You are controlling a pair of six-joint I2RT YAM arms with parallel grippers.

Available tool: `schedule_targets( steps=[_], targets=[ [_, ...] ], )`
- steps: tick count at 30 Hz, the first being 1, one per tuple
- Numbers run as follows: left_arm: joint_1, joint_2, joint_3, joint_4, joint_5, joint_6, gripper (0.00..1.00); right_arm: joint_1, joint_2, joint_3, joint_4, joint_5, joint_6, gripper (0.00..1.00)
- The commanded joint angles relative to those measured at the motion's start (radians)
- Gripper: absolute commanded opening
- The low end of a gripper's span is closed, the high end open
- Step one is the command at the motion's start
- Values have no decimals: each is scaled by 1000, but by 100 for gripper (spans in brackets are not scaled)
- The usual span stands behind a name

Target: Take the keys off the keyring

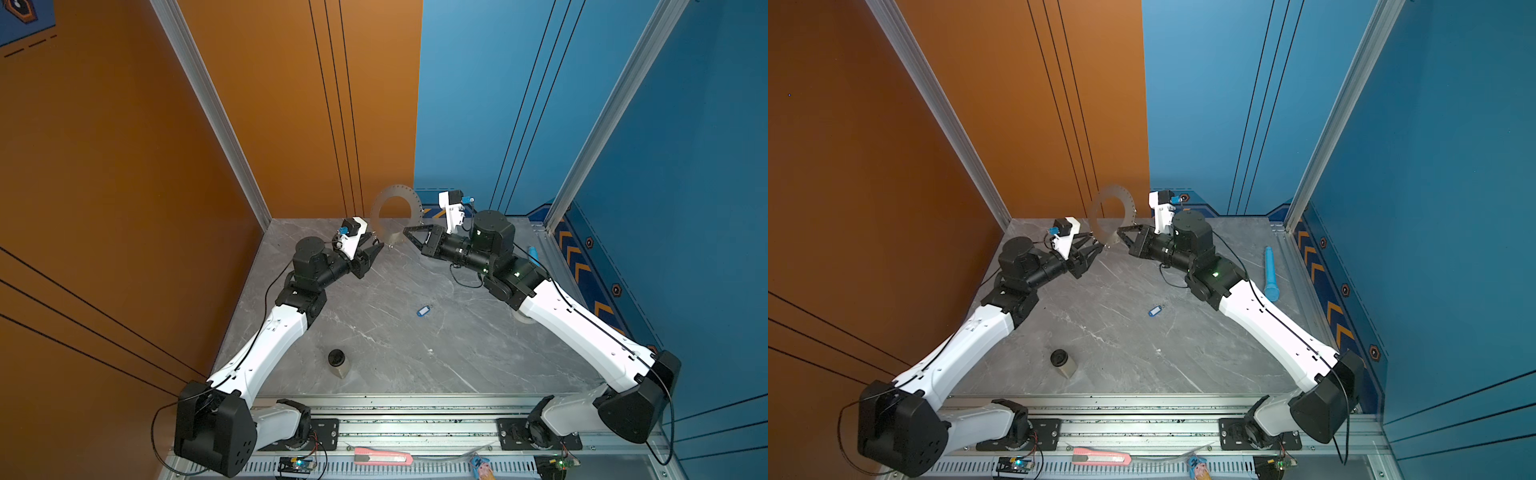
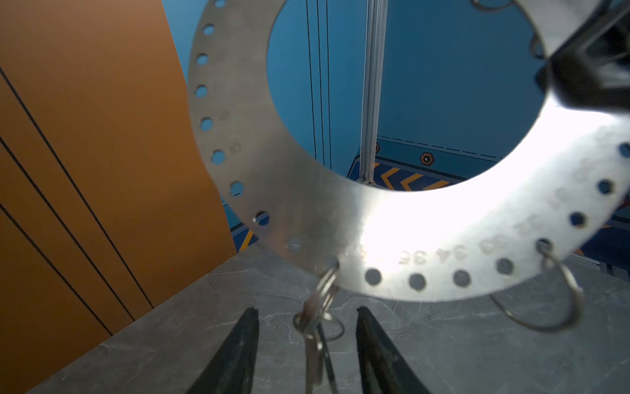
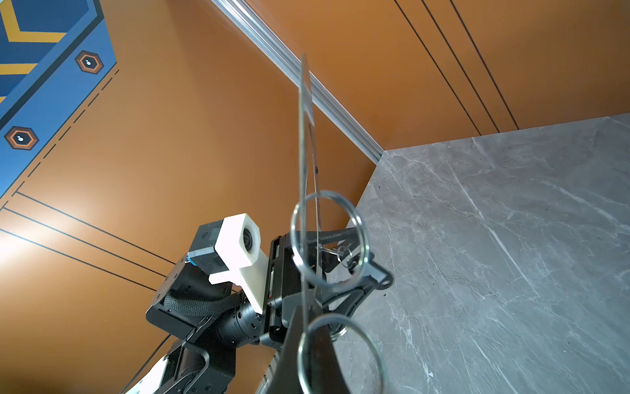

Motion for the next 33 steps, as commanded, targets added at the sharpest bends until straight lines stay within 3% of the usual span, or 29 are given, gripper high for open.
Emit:
schedule_targets(
  steps=[1, 10, 14, 26, 33],
  targets=[
    [4, 5, 11, 37, 25, -22, 45, 6, 2, 43, 15, -15, -20, 0],
    [4, 5, -12, 30, 70, -37, 32, 0, 8, 55, 15, -22, -18, 0],
    [5, 0, -8, 24, 74, -43, 20, -3, 10, 55, 22, -29, -13, 0],
    [1, -14, -27, 13, 85, -71, 13, -12, -10, 32, 60, -32, 9, 0],
    [1, -16, -19, -14, 91, -84, 0, -22, -33, 10, 66, -24, 9, 0]
  ],
)
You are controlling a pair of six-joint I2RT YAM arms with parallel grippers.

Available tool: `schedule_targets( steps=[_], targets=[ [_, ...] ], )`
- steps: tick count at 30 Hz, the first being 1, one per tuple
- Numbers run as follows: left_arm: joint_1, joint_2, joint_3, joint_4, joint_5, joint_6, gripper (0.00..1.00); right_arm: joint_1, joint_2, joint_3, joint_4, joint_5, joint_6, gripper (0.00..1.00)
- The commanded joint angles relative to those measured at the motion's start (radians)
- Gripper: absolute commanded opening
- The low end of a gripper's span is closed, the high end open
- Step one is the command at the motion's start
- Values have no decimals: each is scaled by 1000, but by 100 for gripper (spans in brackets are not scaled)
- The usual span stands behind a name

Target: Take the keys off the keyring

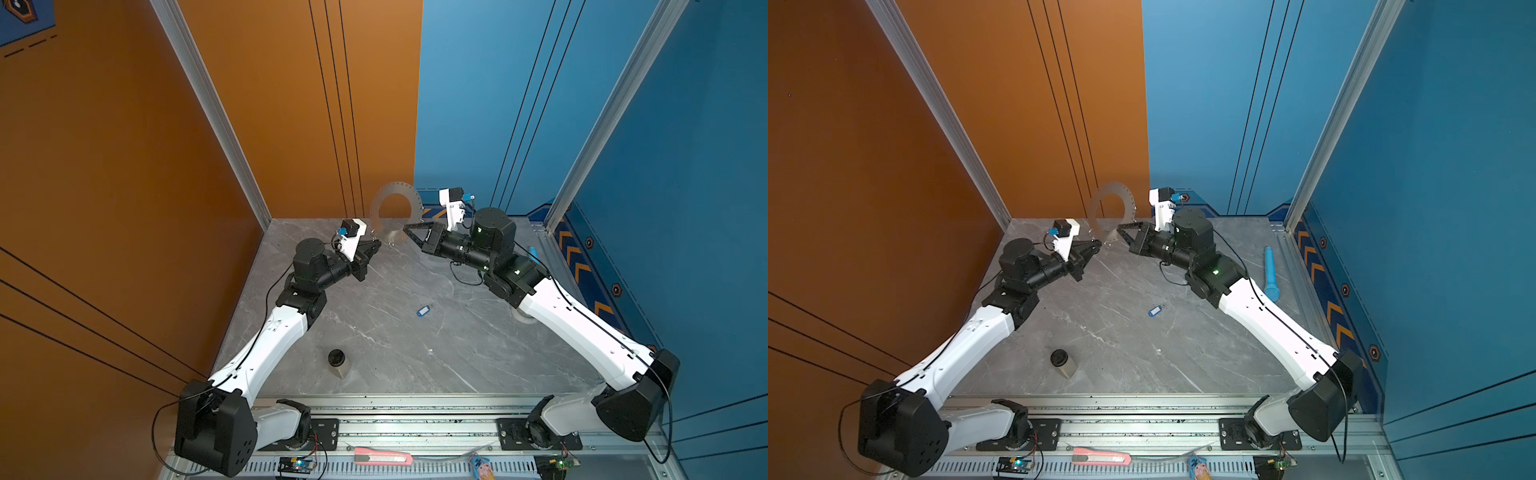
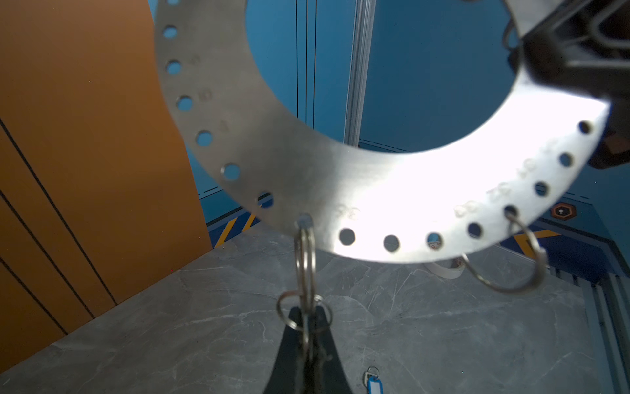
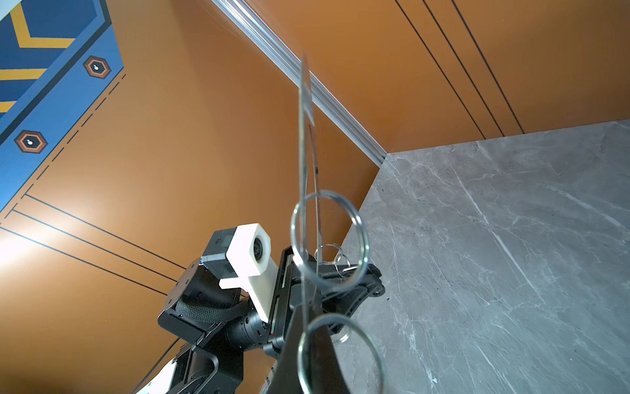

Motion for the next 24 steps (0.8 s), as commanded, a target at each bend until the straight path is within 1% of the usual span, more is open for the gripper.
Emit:
schedule_targets(
  steps=[1, 6, 9, 11, 16, 18, 21, 23, 24],
  targets=[
    [1, -22, 1, -30, 26, -9, 0, -12, -47, -13, 63, -12, 5, 0],
    [8, -58, 24, -140, -3, 33, 0, -23, -73, -51, 53, 9, 1, 0],
    [10, -71, 84, -289, -23, 106, 0, -28, -89, -100, 58, 25, 0, 0],
    [13, -70, 171, -410, -39, 171, 0, -27, -96, -144, 77, 24, 6, 0],
    [8, -52, 312, -662, -65, 300, 0, -6, -100, -272, 189, 34, 72, 5],
    [4, -47, 355, -732, -80, 340, 0, 9, -95, -311, 239, 39, 98, 9],
    [-5, -42, 404, -812, -95, 397, 0, 32, -83, -367, 294, 49, 125, 20],
    [-7, -35, 434, -858, -112, 429, 0, 32, -82, -390, 280, 57, 110, 25],
    [-10, -31, 448, -882, -122, 444, 0, 60, -85, -403, 272, 63, 104, 26]
  ],
)
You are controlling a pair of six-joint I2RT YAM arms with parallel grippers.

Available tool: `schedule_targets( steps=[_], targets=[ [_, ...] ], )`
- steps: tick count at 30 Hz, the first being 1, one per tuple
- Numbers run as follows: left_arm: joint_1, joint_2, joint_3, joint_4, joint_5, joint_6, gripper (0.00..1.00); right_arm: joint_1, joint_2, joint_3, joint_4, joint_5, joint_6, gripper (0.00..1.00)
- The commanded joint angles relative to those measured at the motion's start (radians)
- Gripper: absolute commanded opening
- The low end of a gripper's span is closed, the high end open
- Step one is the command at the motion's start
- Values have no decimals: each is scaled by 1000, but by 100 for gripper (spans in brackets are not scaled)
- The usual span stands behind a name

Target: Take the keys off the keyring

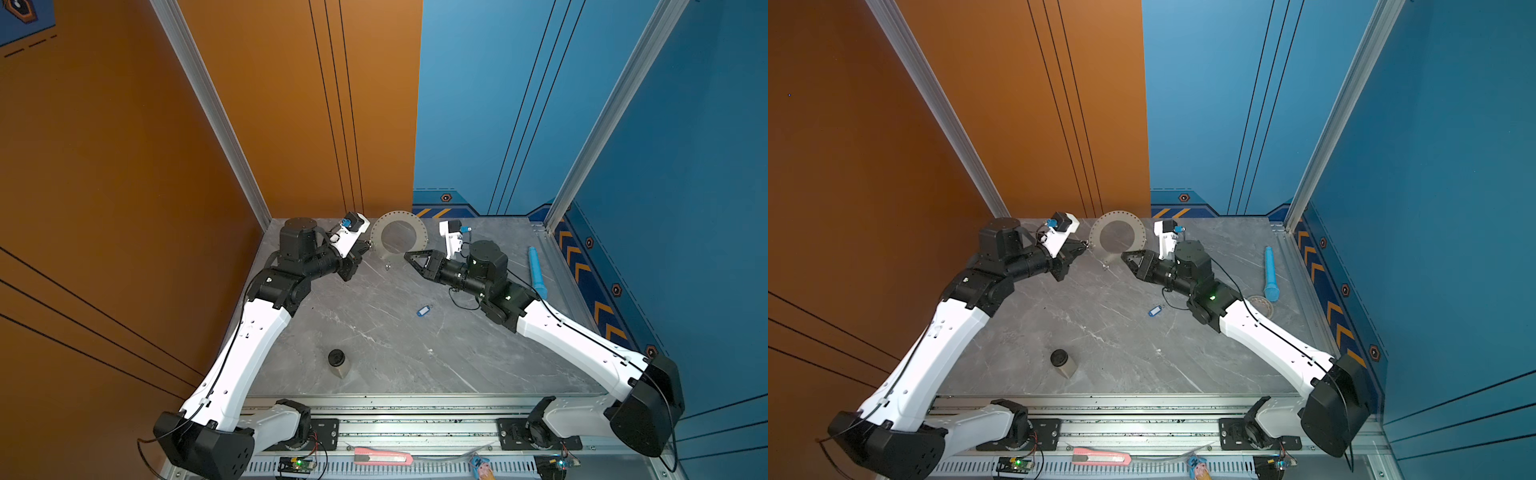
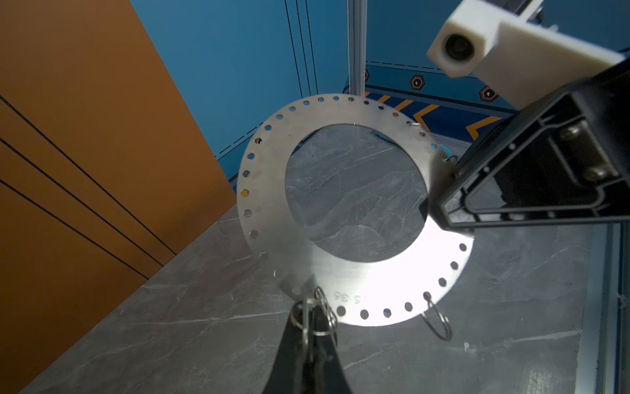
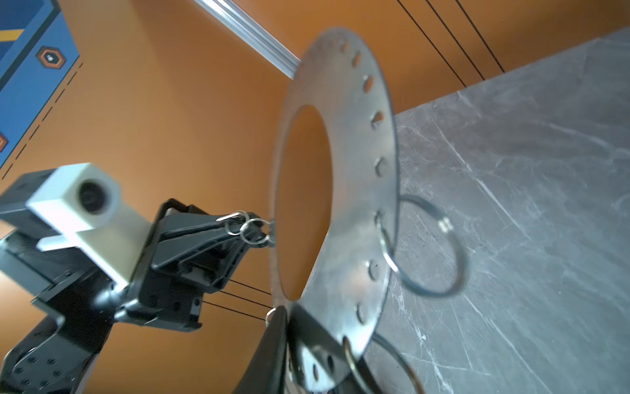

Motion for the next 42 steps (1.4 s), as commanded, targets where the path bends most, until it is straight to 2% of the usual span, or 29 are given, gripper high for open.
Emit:
schedule_targets(
  steps=[1, 4, 8, 17, 20, 23, 27, 30, 33, 38, 42],
  targets=[
    [-10, 13, 65, -132, -43, 100, 0, 29, -6, -49, 48, 38, 5, 28],
    [-10, 17, 90, -165, -59, 128, 0, 33, -28, -97, 51, 43, 2, 35],
    [-12, 29, 120, -190, -61, 137, 0, 41, -67, -154, 29, 46, -7, 49],
    [-16, 44, 117, -200, -53, 158, 0, 31, -205, -226, -164, 85, -103, 57],
    [-18, 46, 118, -204, -49, 168, 0, 17, -232, -212, -218, 82, -159, 57],
    [-19, 44, 116, -212, -36, 186, 0, 14, -217, -141, -267, 51, -267, 56],
    [-21, 36, 105, -212, -14, 211, 0, -19, -143, 5, -339, -46, -440, 53],
    [-22, 34, 102, -212, 4, 227, 0, -7, -87, 143, -419, -65, -594, 52],
    [-25, 34, 99, -212, 26, 242, 0, -8, -43, 224, -438, -96, -695, 50],
    [-27, 21, 101, -212, 66, 261, 0, -1, 40, 295, -423, -165, -805, 42],
    [-27, 5, 104, -212, 108, 269, 0, -1, 84, 301, -352, -209, -848, 35]
  ],
)
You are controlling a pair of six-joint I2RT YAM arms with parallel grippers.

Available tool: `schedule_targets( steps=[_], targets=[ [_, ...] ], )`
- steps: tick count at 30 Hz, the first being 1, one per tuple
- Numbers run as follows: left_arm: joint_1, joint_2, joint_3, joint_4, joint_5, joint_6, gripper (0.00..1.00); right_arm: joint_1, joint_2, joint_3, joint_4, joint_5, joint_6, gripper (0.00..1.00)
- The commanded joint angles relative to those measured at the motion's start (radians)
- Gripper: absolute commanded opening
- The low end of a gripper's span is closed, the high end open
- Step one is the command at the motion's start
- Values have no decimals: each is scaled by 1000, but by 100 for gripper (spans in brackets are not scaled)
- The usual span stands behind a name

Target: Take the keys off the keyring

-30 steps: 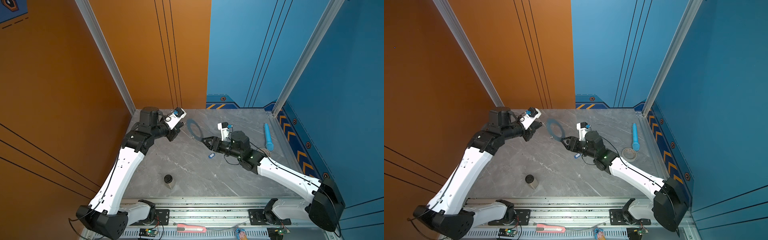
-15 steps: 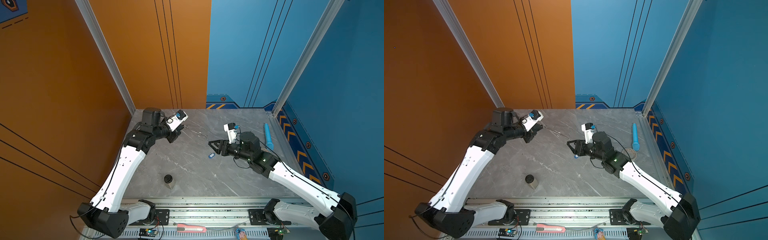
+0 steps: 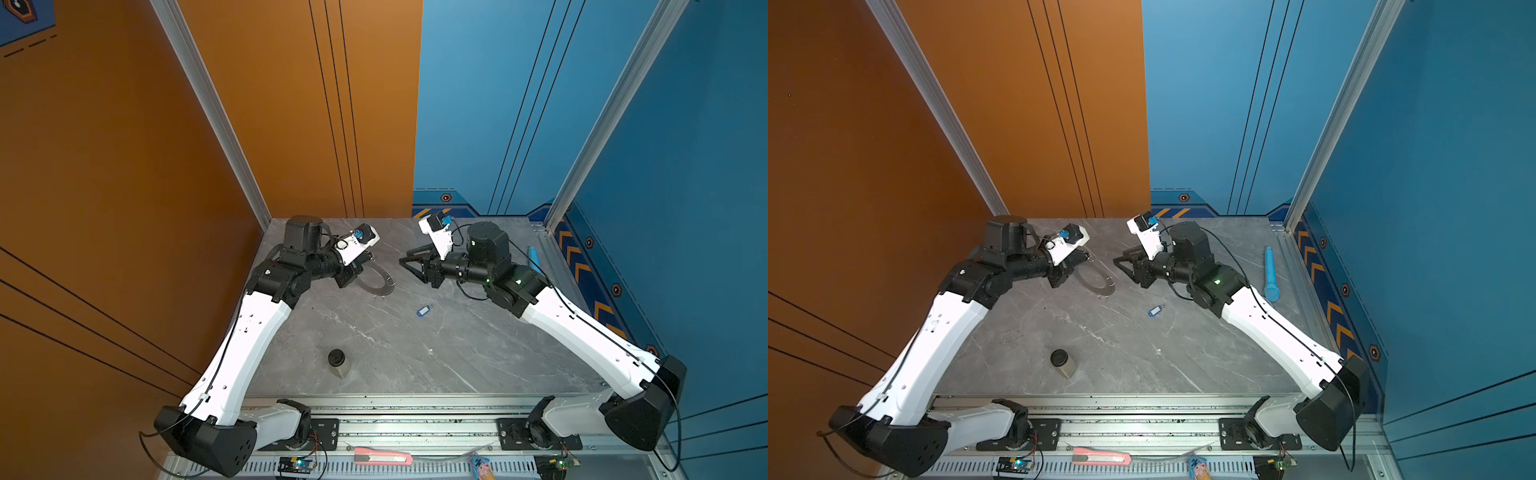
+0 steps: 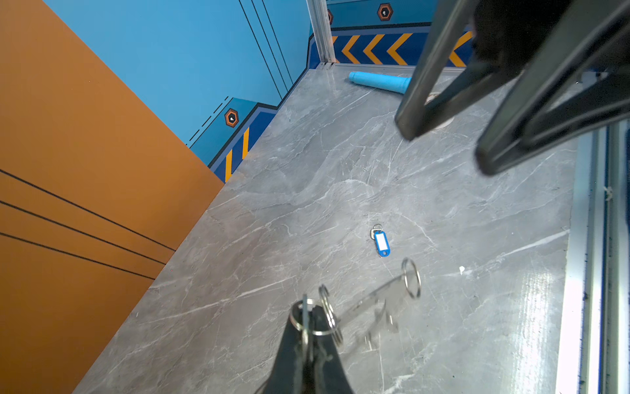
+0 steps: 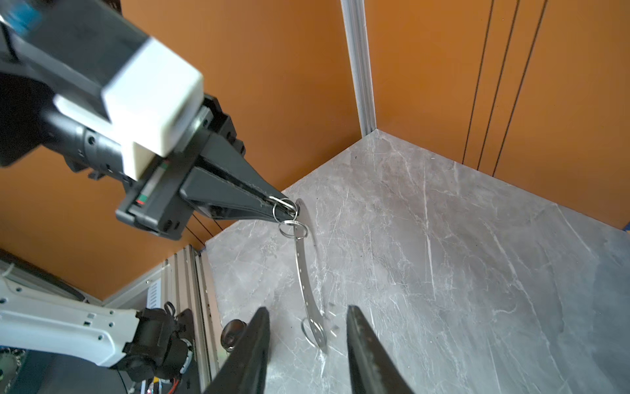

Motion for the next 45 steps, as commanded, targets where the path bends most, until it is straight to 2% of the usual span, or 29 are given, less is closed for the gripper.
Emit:
schedule_targets(
  steps=[1, 6, 14, 15, 31, 40, 45],
  targets=[
    [-7, -41, 14, -2, 91, 33, 0, 5, 38, 27, 38, -74, -101, 33],
    [-7, -50, 18, -1, 126, 31, 0, 2, 76, 36, 81, -116, -133, 29],
    [-9, -58, 17, -2, 134, 19, 0, 5, 125, 60, 158, -210, -88, 27],
    [-9, -59, 18, -2, 130, 18, 0, 36, 129, 61, 159, -209, -87, 28],
    [-10, -59, 24, -2, 89, -27, 0, 59, 101, 28, 202, -154, -135, 24],
    [-32, -66, 25, -32, 10, -94, 0, 56, 73, -22, 223, -112, -153, 36],
    [-70, -52, 54, -78, -147, -135, 0, 63, 10, -29, 190, -23, -191, 47]
  ],
)
